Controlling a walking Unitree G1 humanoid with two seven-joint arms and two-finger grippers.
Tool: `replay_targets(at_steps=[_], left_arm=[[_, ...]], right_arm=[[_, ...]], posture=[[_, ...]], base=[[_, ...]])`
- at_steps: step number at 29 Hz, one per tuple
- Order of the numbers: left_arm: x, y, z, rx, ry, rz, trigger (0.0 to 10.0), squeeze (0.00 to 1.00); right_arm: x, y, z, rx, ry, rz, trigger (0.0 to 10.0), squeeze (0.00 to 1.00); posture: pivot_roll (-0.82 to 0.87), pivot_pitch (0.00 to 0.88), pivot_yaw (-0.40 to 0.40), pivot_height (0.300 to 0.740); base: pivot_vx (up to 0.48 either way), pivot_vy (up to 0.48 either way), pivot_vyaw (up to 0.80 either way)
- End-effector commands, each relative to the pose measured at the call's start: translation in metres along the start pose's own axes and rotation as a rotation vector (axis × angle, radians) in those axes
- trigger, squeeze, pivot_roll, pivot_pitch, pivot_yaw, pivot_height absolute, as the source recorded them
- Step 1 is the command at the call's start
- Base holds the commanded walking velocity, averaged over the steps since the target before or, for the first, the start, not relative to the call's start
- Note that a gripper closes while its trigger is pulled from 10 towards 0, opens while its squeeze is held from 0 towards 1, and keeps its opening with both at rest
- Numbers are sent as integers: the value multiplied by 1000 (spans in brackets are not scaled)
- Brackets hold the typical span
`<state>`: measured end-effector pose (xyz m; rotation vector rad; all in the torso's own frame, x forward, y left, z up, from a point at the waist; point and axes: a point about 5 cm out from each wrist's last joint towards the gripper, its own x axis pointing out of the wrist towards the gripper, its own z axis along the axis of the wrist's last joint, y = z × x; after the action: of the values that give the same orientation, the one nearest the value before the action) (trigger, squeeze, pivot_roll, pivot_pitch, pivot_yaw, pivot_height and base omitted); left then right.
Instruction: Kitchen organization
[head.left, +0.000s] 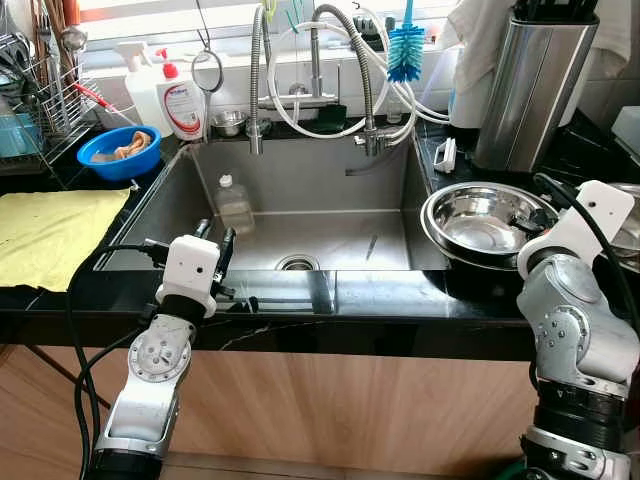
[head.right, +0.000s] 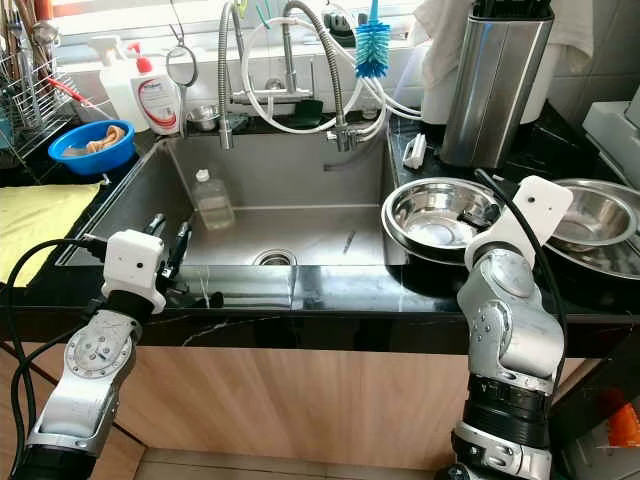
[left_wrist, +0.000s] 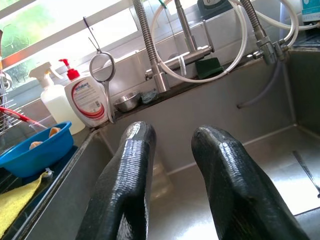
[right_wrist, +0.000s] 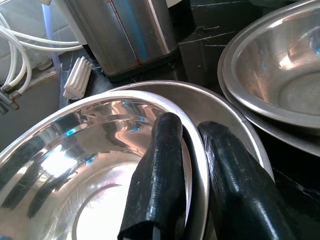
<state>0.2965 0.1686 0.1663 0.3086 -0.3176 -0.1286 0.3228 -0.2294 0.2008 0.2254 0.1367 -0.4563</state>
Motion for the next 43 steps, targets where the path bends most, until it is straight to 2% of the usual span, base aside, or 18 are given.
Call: replay_targets(at_steps=[1, 4, 7, 10, 11, 12, 13, 18, 20, 22, 23, 26, 27, 30, 33, 37, 43], left_arm=[[3, 3, 4, 2, -13, 2, 10000, 0], [4, 4, 5, 3, -18, 5, 10000, 0], [5, 5, 7, 3, -24, 10, 10000, 0], [5, 4, 7, 3, -25, 10, 10000, 0], [5, 5, 7, 4, -25, 11, 10000, 0], [5, 5, 7, 4, -26, 12, 10000, 0], [5, 4, 7, 3, -27, 12, 10000, 0], [6, 4, 8, 2, -33, 15, 10000, 0], [5, 3, 7, 2, -32, 16, 10000, 0], [5, 2, 6, -1, -30, 18, 10000, 0], [5, 2, 6, -1, -30, 18, 10000, 0], [4, 2, 7, -8, -32, 26, 10000, 0], [4, 2, 7, -8, -32, 26, 10000, 0], [4, 3, 5, -14, -27, 34, 10000, 0], [3, 2, 6, -18, -28, 39, 10000, 0], [2, 1, 5, -22, -25, 45, 10000, 0], [1, 3, 5, -49, -20, 73, 10000, 0]], right_arm=[[1, 1, 0, 12, 8, -15, 0, 0], [1, 1, 3, 31, -10, -20, 0, 0], [0, 7, 18, 98, -98, 14, 0, 0], [-2, 14, 30, 110, -166, 49, 0, 0], [-2, 14, 32, 111, -175, 48, 3451, 0], [-3, 16, 34, 110, -188, 59, 3451, 0], [-3, 18, 36, 106, -202, 71, 10000, 0], [-9, 32, 51, 85, -315, 160, 10000, 0], [-9, 39, 50, 30, -330, 203, 10000, 0], [-8, 54, 42, -32, -321, 297, 10000, 0], [-8, 54, 42, -32, -321, 297, 10000, 0], [-9, 75, 31, -145, -323, 448, 10000, 0], [-9, 75, 31, -145, -323, 448, 10000, 0], [-4, 91, 30, -235, -346, 489, 10000, 0], [-1, 105, 31, -274, -368, 524, 10000, 0], [3, 121, 27, -329, -361, 577, 10000, 0], [19, 140, 4, -481, -263, 638, 10000, 0]], posture=[[-141, 0, 95, 740], [-137, 0, 92, 740], [-135, 0, 90, 740], [-134, 0, 90, 740], [-134, 0, 90, 740], [-134, 0, 90, 740], [-134, 0, 88, 740], [-132, 0, 86, 740], [-135, 0, 84, 740], [-131, 0, 78, 740], [-131, 0, 78, 740], [-126, 0, 73, 740], [-126, 0, 73, 740], [-122, 0, 65, 740], [-118, 0, 57, 740], [-112, 0, 50, 740], [-98, 0, 36, 740]], base=[[0, 0, 0], [0, 0, 0], [0, 0, 0], [0, 0, 0], [0, 0, 0], [0, 0, 0], [0, 0, 0], [0, 0, 0], [0, 0, 0], [0, 0, 0], [0, 0, 0], [0, 0, 0], [0, 0, 0], [0, 0, 0], [0, 0, 0], [0, 0, 0], [0, 0, 0]])
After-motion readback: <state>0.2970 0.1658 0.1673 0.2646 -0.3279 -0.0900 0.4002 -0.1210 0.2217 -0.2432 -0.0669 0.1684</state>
